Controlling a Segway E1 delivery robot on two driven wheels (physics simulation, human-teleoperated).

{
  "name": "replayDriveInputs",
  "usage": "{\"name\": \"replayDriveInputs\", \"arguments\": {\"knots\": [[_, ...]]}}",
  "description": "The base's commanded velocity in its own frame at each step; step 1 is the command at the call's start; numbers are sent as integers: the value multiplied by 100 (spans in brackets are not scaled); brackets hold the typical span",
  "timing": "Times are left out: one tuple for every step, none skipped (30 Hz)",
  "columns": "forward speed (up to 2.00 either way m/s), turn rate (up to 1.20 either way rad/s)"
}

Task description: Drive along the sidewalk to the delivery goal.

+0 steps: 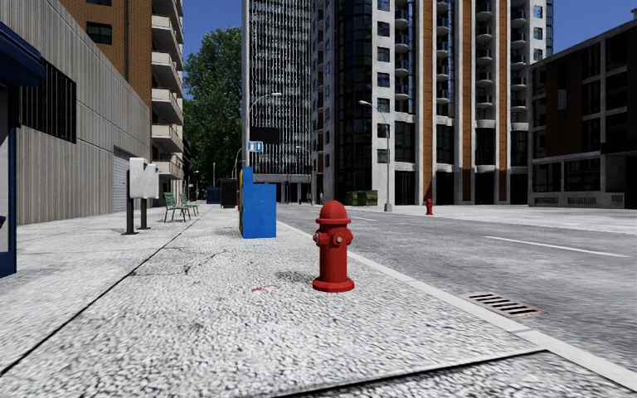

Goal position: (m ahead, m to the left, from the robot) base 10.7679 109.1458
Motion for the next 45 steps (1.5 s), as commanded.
{"name": "replayDriveInputs", "arguments": {"knots": [[0,0],[0,0],[0,0],[0,0],[0,0],[0,0],[0,0],[0,0],[0,0],[0,0],[0,0],[0,0],[0,0],[0,0],[0,0],[12,0],[12,0],[30,5],[39,10],[46,11],[51,13],[51,13],[58,17],[62,19],[65,20],[65,20],[65,20],[66,21],[67,21],[68,21],[69,21],[69,21],[72,22],[76,23],[77,25],[78,27],[78,27],[78,27],[78,28],[79,28],[80,29],[80,29],[81,30],[81,32],[81,35]]}}
